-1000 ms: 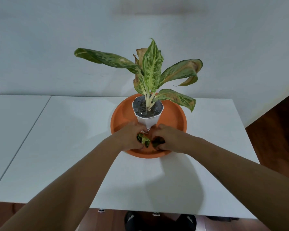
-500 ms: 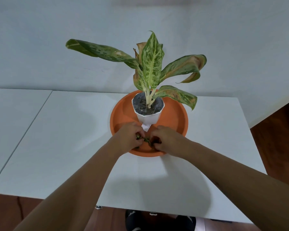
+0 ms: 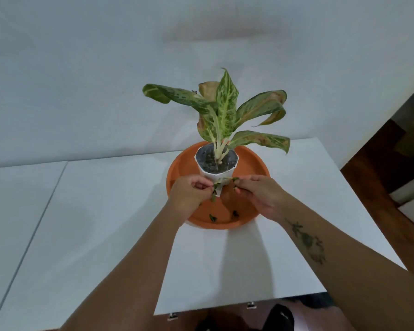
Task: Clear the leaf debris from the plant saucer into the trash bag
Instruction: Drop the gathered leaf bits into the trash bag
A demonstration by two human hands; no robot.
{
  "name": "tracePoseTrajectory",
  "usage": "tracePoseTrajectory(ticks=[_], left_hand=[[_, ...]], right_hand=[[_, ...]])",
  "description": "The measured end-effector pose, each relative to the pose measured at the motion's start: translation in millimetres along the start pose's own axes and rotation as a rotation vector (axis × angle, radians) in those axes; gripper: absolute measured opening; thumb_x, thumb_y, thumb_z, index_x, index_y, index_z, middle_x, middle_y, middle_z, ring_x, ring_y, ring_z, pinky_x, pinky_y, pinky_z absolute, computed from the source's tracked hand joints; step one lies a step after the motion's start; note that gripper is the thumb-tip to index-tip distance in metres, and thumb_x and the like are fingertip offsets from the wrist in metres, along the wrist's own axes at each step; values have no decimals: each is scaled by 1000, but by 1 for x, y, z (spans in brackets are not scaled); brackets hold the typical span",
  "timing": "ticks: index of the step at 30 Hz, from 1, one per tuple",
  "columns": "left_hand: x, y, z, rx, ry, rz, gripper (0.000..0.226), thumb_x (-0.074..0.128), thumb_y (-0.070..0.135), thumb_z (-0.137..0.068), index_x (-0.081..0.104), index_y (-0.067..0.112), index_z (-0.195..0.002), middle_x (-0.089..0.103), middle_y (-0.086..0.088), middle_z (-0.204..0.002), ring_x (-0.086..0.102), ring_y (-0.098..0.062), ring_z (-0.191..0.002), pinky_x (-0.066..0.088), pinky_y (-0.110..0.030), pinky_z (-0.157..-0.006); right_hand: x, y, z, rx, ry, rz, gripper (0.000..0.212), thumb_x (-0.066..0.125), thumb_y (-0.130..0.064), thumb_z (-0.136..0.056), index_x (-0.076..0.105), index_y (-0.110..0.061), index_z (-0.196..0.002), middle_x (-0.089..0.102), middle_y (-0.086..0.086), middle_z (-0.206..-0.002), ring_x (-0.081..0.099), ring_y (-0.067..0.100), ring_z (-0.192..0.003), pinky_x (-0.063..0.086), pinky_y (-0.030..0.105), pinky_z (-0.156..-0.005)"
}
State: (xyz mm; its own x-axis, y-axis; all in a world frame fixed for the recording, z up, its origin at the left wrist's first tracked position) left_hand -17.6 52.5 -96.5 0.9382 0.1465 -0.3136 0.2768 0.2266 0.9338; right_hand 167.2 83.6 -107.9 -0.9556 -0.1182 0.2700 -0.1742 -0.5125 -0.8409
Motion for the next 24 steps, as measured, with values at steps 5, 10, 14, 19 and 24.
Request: tracePoseTrajectory(ticks=[5, 10, 14, 19, 24], left_hand=[[-1, -4, 2, -92, -14, 188, 12, 76, 4, -80, 74, 12, -89, 72, 1, -76, 63, -2, -57, 45, -12, -50], [7, -3, 5, -107, -34, 297, 14, 74, 1, -82, 73, 3, -96, 72, -3, -78, 65, -3, -60, 47, -10, -53], [13, -7, 8, -128, -20, 351, 15, 74, 1, -82, 73, 4, -96, 75, -7, -86, 69, -13, -73, 52, -15, -61], [35, -10, 14, -115, 2, 401, 14, 75, 3, -82, 73, 5, -95, 75, -12, -94, 71, -18, -82, 56, -22, -71], [100, 7, 22, -140, 42, 446, 8, 73, 3, -84, 72, 9, -88, 76, -5, -83, 70, -13, -71, 56, -26, -77]], right_hand=[[6, 10, 17, 45, 74, -258, 11, 60, 5, -87, 67, 2, -79, 73, 6, -65, 66, 11, -63, 58, 19, -68], [5, 10, 25, 34, 87, -352, 9, 60, 3, -89, 67, 1, -83, 72, 5, -66, 66, 9, -64, 58, 15, -64], [-3, 11, 24, 34, 83, -384, 4, 63, 3, -87, 67, 1, -86, 71, 6, -71, 67, 10, -66, 57, 15, -61], [-27, 6, 20, 33, 40, -412, 4, 66, 1, -85, 66, 0, -89, 68, 6, -78, 67, 11, -67, 57, 15, -63], [-89, -10, 21, 21, -37, -395, 6, 65, 1, -85, 67, 1, -91, 71, 6, -79, 69, 10, -70, 58, 16, -70]])
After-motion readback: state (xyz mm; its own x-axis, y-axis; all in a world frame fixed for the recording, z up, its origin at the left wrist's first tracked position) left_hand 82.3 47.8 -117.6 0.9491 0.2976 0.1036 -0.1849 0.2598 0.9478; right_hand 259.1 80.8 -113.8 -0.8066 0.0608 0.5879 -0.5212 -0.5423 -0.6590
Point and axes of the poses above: each hand's wrist, its own z-axis away from the middle knuckle, its own x-axis out of the palm, y = z × x, the point moved 9 cm from there along -z, towards the middle knuckle
